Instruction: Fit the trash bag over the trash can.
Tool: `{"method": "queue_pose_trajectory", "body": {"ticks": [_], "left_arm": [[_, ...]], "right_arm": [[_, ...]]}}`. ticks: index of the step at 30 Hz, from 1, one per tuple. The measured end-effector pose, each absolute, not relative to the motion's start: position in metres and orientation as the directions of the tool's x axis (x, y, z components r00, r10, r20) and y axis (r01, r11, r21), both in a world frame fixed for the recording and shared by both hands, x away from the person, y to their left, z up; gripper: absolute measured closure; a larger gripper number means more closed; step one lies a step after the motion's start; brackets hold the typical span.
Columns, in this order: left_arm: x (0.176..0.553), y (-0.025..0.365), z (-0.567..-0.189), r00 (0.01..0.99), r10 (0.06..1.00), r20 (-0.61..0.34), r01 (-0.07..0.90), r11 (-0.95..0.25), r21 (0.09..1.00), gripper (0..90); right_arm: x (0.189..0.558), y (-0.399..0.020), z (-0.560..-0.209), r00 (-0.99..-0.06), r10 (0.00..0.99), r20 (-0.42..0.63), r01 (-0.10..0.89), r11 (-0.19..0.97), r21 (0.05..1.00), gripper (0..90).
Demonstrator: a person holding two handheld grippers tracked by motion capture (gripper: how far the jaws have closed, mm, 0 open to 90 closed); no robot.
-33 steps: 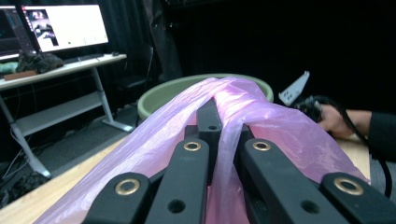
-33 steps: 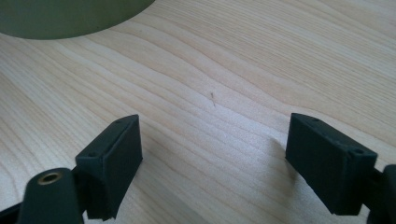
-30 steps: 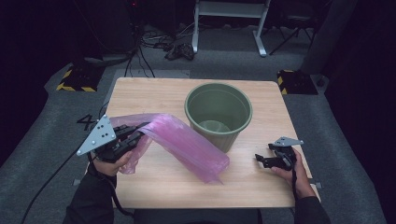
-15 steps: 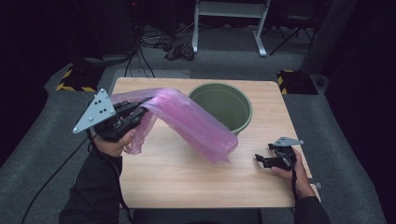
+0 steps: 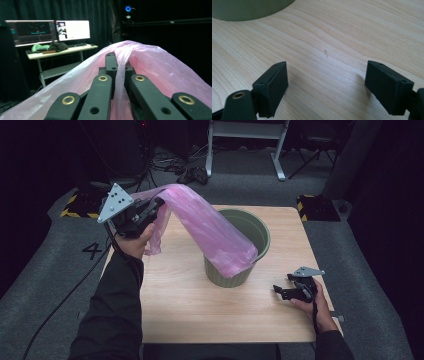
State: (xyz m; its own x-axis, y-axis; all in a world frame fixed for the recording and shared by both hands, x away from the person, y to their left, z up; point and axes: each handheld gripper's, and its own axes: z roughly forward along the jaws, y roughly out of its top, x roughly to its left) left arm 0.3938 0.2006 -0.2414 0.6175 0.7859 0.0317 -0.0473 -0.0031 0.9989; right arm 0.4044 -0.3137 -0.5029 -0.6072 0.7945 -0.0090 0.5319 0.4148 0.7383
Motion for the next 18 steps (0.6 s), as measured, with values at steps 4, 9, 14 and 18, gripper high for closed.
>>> {"method": "queue_pose_trajectory", "body": {"ticks": [4,9,14,18], "left_arm": [[0.401,0.200,-0.236,0.565,0.824,0.042,-0.050,-0.016,0.999,89.7],[0.411,0.198,-0.234,0.523,0.850,0.057,-0.038,-0.044,0.998,89.7],[0.413,0.187,-0.247,0.527,0.845,0.089,-0.034,-0.084,0.996,89.6],[0.411,0.180,-0.262,0.564,0.821,0.090,-0.022,-0.095,0.995,89.6]], "right_arm": [[0.405,-0.314,-0.503,-0.608,0.794,-0.009,0.532,0.415,0.738,18.7],[0.405,-0.314,-0.503,-0.608,0.794,-0.010,0.531,0.416,0.738,18.6],[0.405,-0.314,-0.503,-0.609,0.793,-0.010,0.531,0.417,0.738,18.7],[0.405,-0.314,-0.503,-0.609,0.793,-0.010,0.531,0.417,0.738,18.7]]}}
